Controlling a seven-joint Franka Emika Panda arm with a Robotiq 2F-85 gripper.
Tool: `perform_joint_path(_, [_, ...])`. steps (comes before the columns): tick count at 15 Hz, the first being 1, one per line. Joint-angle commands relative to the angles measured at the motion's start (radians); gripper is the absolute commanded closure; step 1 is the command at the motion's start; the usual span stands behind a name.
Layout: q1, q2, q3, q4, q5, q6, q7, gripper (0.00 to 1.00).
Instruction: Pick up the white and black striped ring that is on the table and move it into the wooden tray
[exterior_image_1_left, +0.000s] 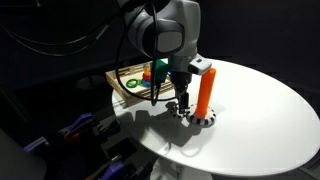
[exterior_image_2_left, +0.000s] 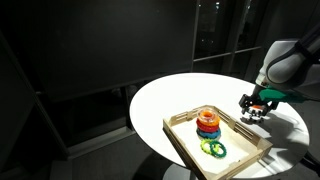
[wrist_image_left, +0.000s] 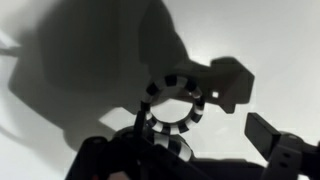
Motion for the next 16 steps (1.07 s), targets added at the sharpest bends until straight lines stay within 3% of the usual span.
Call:
perform_joint_path(1, [-0.009, -0.066, 0.027, -0.048, 0.033, 0.013, -0.031, 0.0])
perform_joint_path(16, [-0.017, -0.015, 0.052, -0.045, 0.073, -0.014, -0.027, 0.0])
